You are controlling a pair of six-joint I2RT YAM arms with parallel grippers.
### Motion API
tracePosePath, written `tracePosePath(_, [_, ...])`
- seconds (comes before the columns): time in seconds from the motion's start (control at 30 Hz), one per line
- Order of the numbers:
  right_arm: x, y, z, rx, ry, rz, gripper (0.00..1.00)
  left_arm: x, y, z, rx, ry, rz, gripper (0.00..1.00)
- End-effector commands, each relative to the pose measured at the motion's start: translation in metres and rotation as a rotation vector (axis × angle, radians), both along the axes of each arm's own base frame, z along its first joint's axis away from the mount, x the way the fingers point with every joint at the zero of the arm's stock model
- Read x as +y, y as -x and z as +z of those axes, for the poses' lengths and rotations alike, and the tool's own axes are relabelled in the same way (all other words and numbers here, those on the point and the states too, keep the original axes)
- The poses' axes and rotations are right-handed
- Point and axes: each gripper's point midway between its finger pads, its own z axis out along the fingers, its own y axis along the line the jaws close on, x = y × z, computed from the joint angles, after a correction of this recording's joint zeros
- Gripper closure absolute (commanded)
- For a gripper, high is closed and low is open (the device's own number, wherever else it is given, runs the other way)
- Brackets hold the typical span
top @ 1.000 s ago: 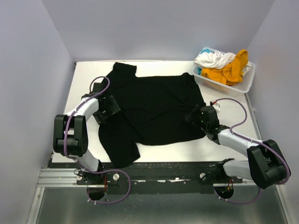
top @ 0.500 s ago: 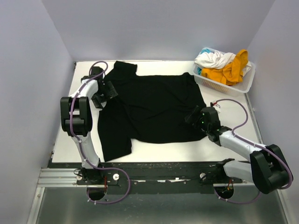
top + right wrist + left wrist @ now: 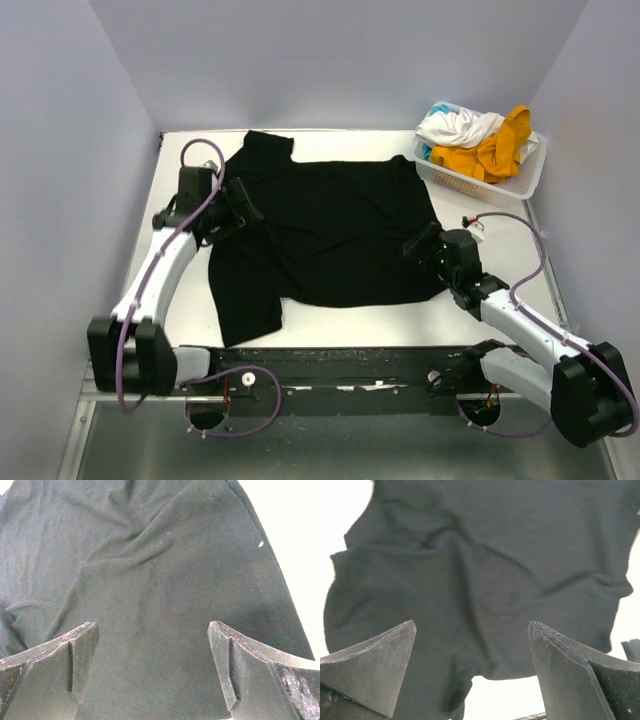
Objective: Fold and stack the t-shirts
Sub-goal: Flatten out the tshirt
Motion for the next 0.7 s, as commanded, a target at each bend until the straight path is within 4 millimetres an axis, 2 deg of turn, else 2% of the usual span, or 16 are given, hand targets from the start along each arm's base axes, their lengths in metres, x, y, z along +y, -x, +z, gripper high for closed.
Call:
tracePosePath(0.0, [-0.001,0.008,0.005,0.013,-0.023,-0.012,0.00,-0.052,0.011,0.045,-0.309,0.406,-0.207,0.01])
tracePosePath(0.03, [0.002,0.010,0.009,0.004,-0.031,0.011,0.00,-0.044,0.008,0.047,-0.319,0.476,-0.150,0.01])
tracePosePath(0.13, [0.003,0.014,0.017,-0.038,-0.047,0.028,0.00,-0.038,0.012,0.047,-0.298,0.612,-0.157,0.01])
tracePosePath(0.23, [0.002,0.018,0.029,-0.094,-0.063,0.041,0.00,-0.035,0.022,0.037,-0.282,0.515,-0.101,0.01])
tracePosePath(0.3, [-0.001,0.021,0.034,-0.119,-0.061,0.036,0.00,-0.021,0.037,0.025,-0.256,0.367,-0.002,0.01])
tracePosePath(0.37, [-0.002,0.023,0.037,-0.132,-0.056,0.039,0.00,-0.005,0.060,0.016,-0.197,0.229,0.098,0.01])
tracePosePath(0.47, [0.000,0.024,0.035,-0.127,-0.057,0.056,0.00,0.003,0.102,0.002,-0.116,0.128,0.206,0.02])
tracePosePath(0.67, [0.009,0.024,0.018,-0.053,-0.044,0.102,0.00,0.021,0.185,-0.058,0.186,-0.007,0.381,0.01])
